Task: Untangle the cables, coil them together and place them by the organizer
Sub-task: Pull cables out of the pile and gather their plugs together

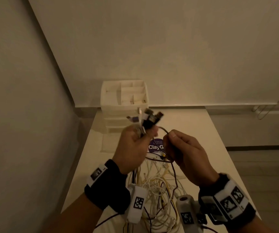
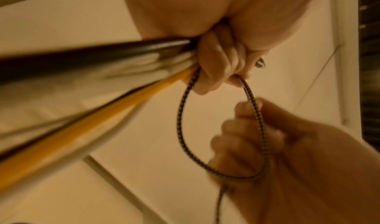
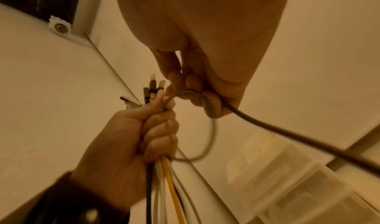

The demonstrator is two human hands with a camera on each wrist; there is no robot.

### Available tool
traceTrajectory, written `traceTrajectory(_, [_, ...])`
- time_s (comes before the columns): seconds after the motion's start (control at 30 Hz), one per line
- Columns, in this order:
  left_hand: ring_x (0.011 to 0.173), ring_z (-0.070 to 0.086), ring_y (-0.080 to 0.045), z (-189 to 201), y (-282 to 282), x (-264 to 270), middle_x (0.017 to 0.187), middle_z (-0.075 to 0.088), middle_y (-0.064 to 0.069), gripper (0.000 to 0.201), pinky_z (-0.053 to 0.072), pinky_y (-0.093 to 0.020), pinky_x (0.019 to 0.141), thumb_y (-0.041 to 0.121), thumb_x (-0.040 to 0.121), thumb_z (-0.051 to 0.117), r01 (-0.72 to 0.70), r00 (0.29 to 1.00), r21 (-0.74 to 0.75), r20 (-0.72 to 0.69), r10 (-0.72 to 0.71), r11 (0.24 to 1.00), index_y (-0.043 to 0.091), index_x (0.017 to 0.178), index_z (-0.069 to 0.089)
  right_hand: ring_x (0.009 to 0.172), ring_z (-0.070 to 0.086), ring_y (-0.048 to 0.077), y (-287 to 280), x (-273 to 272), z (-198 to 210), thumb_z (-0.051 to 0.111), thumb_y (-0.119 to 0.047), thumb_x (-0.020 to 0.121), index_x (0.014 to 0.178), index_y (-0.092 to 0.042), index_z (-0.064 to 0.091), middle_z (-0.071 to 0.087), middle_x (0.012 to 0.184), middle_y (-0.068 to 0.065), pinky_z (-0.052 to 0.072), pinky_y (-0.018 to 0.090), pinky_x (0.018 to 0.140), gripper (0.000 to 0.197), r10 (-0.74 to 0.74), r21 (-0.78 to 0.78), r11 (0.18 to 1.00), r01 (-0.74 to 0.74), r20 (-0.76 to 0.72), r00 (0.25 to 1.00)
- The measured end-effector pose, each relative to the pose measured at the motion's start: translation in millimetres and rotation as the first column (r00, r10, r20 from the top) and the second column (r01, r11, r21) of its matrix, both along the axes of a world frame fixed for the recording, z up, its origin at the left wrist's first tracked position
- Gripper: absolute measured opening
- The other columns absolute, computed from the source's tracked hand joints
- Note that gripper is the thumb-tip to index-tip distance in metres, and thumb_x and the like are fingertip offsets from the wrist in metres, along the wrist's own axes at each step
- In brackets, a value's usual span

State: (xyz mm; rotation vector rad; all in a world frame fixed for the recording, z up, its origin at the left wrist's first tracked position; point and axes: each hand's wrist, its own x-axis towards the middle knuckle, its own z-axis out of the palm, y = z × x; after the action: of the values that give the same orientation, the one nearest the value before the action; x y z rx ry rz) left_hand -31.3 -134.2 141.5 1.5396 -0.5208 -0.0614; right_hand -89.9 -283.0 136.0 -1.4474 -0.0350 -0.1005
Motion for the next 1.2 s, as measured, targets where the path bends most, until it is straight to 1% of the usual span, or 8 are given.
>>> traceTrajectory(0.23, [0.032,0.025,-0.007,33,52,42,0.04,0.034,0.011,0.032,0.024,-0.016,0.039,0.025,0.099,0.051,-0.347,0.937,-0.231,-0.04,0.347,0.909,0.016,0.069,0.056,0.052,0.026,0.017,-13,-24,-59,0.049,-0.035,0.092,0.075,-0.006,0.064,0.033,0.058,0.006,0.024,0.03,0.051,0.036,0.035,-0.126,0.991,-0.053,-0.139,0.99])
traceTrajectory(0.37, [0.033,0.028,-0.01,17,69,50,0.04,0.038,0.01,0.029,0.029,-0.022,0.041,0.027,0.096,0.057,-0.49,0.871,-0.117,-0.037,0.489,0.864,0.017,0.069,0.061,0.053,0.034,0.012,-26,-39,-76,0.054,-0.052,0.088,0.062,-0.017,0.058,0.039,0.057,-0.003,0.032,0.031,0.054,0.043,-0.098,-0.371,0.928,0.02,-0.192,0.977])
traceTrajectory(0.5, [0.051,0.052,-0.011,-2,62,38,0.059,0.061,0.005,0.023,0.046,-0.036,0.054,0.035,0.083,0.071,-0.623,0.776,0.017,0.133,0.616,0.782,0.014,0.077,0.069,0.05,0.03,0.011,-32,-36,-71,0.057,-0.026,0.095,0.053,-0.018,0.045,0.034,0.052,-0.004,0.03,0.034,0.056,0.044,-0.213,-0.426,0.897,0.119,-0.18,0.96])
traceTrajectory(0.6, [0.048,0.049,-0.012,-2,39,17,0.057,0.06,-0.005,0.018,0.043,-0.028,0.052,0.018,0.085,0.073,-0.499,0.854,0.049,0.197,0.482,0.865,0.002,0.079,0.07,0.049,0.027,0.013,-29,-29,-52,0.058,-0.012,0.092,0.051,-0.013,0.039,0.03,0.05,0.0,0.029,0.032,0.054,0.046,-0.23,-0.426,0.892,0.151,-0.141,0.963])
traceTrajectory(0.7, [0.069,0.065,0.005,-8,16,-2,0.082,0.076,0.004,0.014,0.05,-0.016,0.062,0.003,0.089,0.064,-0.119,0.983,0.278,0.169,0.074,0.953,0.01,0.08,0.073,0.049,0.025,0.016,-20,-22,-27,0.058,-0.011,0.091,0.048,-0.015,0.039,0.03,0.05,0.003,0.026,0.03,0.052,0.048,-0.174,-0.351,0.926,0.141,-0.062,0.983])
traceTrajectory(0.8, [0.087,0.068,-0.005,-20,0,-10,0.092,0.073,0.007,0.013,0.054,-0.028,0.078,0.013,0.089,0.064,0.069,0.977,0.346,0.166,-0.133,0.936,0.019,0.096,0.074,0.046,0.022,0.014,-10,-15,-1,0.05,-0.017,0.083,0.047,-0.018,0.042,0.031,0.048,-0.001,0.022,0.027,0.048,0.038,-0.107,-0.181,0.978,0.103,-0.013,0.994])
traceTrajectory(0.93, [0.055,0.055,0.011,-12,-6,-19,0.055,0.06,0.024,0.027,0.041,-0.008,0.057,0.005,0.09,0.062,0.028,0.993,0.144,0.11,-0.045,0.989,0.028,0.077,0.064,0.048,0.022,0.015,-8,-9,16,0.052,-0.023,0.085,0.057,-0.006,0.057,0.03,0.051,0.004,0.019,0.031,0.049,0.034,-0.024,-0.087,0.996,0.022,-0.016,1.0])
traceTrajectory(1.2, [0.033,0.022,-0.009,4,35,13,0.042,0.032,0.009,0.027,0.02,-0.021,0.04,0.025,0.092,0.06,-0.251,0.966,-0.147,-0.107,0.237,0.957,0.018,0.065,0.061,0.049,0.022,0.017,-24,-25,-23,0.052,-0.032,0.09,0.07,0.004,0.061,0.028,0.053,0.003,0.019,0.03,0.049,0.042,0.002,-0.145,0.989,-0.015,-0.089,0.996])
